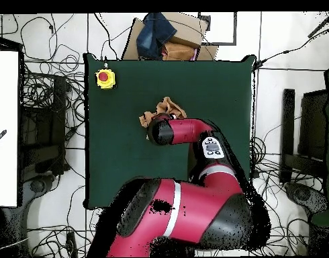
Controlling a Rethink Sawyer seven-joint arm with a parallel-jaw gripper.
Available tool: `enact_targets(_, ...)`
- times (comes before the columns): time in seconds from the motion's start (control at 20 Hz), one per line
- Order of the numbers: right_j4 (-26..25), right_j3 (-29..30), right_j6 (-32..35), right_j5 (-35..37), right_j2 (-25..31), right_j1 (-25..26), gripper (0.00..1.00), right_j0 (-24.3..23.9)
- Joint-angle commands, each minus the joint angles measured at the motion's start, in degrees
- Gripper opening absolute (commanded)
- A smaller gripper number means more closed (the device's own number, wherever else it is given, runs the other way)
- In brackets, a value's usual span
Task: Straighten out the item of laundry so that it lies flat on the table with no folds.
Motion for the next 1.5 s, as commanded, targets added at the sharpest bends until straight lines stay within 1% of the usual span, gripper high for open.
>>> enact_targets(0.05,0.55,-1.67,7.50,1.32,-1.43,3.02,1.00,0.40)
enact_targets(0.15,0.43,-1.57,8.01,0.41,-1.83,3.04,1.00,0.67)
enact_targets(0.75,0.51,-1.46,8.28,0.09,-1.81,3.19,1.00,0.54)
enact_targets(1.25,0.77,-1.66,8.05,1.02,-1.71,3.38,1.00,0.40)
enact_targets(1.3,1.09,-1.86,8.29,1.43,-1.90,3.46,0.00,0.55)
enact_targets(1.4,1.50,-2.11,9.10,1.65,-2.68,3.53,0.00,1.13)
enact_targets(1.5,2.80,-1.99,11.32,1.56,-4.07,3.75,0.00,1.94)
